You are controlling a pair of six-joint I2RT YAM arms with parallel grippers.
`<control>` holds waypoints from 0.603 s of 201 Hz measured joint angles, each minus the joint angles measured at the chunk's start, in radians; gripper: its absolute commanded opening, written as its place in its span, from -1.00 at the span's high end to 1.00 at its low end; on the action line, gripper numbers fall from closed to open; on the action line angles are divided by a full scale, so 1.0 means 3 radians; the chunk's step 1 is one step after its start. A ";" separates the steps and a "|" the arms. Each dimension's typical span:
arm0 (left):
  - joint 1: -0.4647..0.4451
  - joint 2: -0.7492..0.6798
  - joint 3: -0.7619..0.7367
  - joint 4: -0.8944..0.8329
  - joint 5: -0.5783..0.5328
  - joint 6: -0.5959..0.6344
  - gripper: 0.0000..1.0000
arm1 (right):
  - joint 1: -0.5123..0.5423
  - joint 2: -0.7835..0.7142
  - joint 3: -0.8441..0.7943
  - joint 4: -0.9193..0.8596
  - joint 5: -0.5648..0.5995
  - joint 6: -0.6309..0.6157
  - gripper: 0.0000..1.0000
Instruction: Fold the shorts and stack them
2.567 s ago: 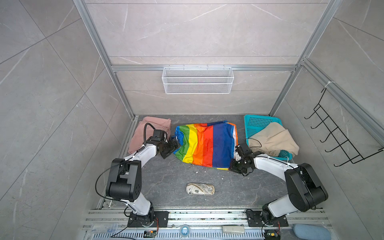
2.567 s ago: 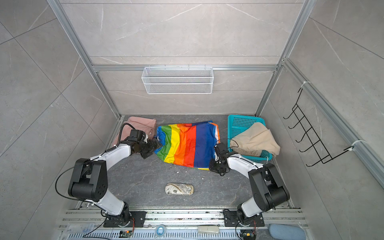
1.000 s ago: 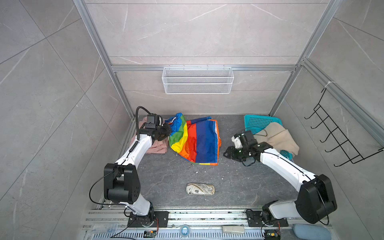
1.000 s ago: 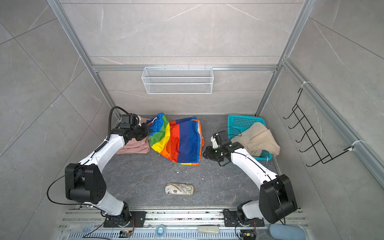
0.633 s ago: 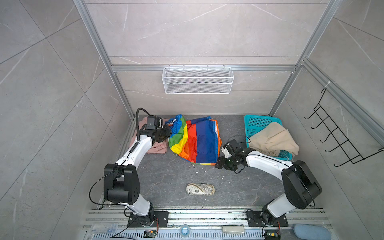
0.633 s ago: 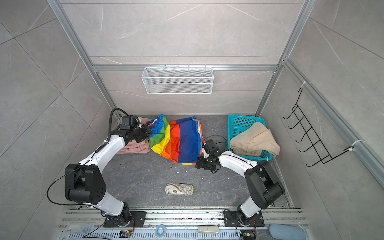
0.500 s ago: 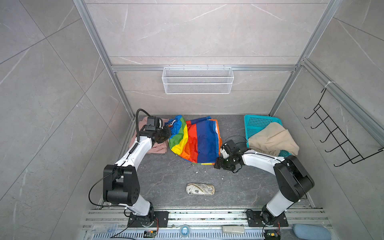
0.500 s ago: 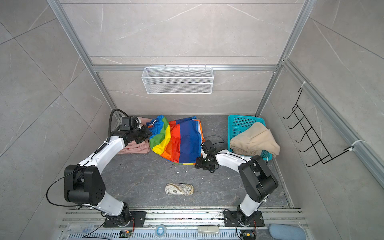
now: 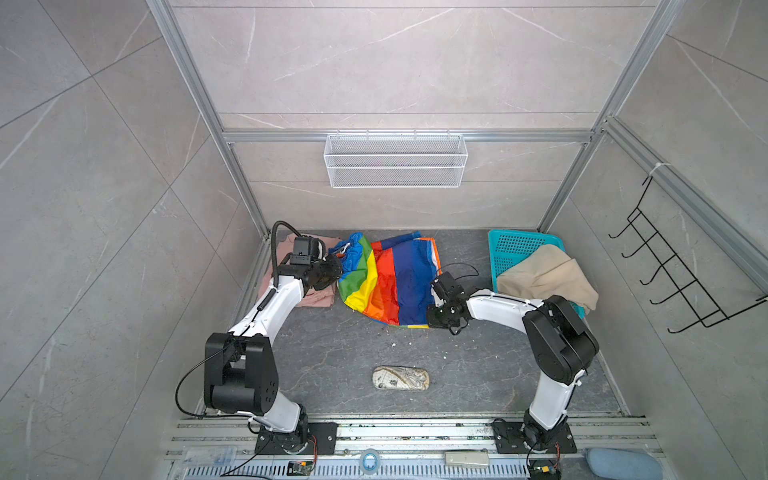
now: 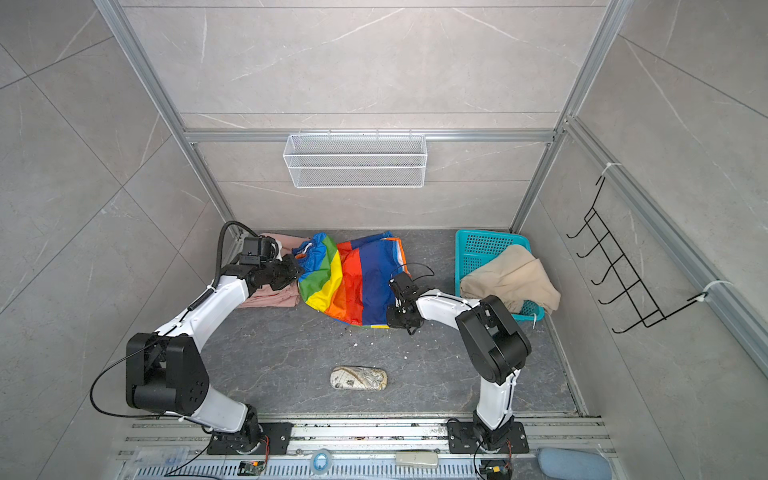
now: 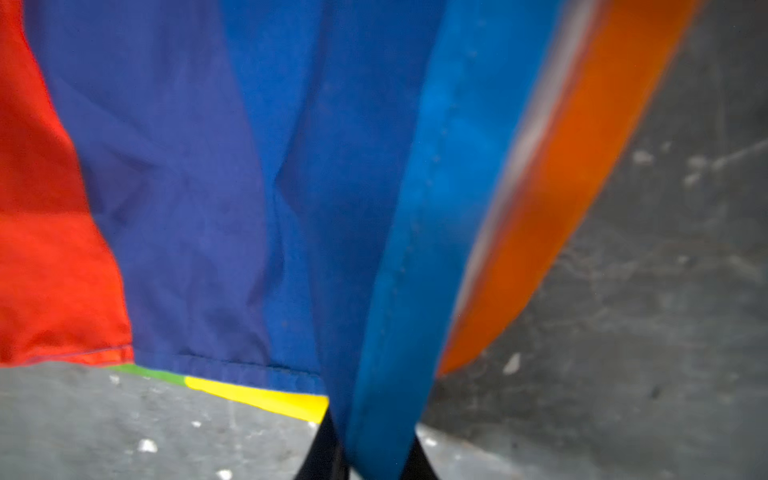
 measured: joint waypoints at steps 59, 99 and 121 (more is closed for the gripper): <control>0.0018 0.0000 -0.0019 -0.0017 0.0006 -0.0009 1.00 | -0.0177 -0.0179 0.0314 -0.0345 0.0173 -0.0116 1.00; 0.0069 0.0010 0.0053 -0.0033 0.0156 -0.0131 1.00 | -0.0504 -0.0576 0.0810 -0.0609 0.0158 -0.0200 1.00; 0.0088 0.0065 0.0365 -0.0066 0.0281 -0.0243 1.00 | -0.0755 -0.0713 0.1256 -0.0726 0.0033 -0.0193 1.00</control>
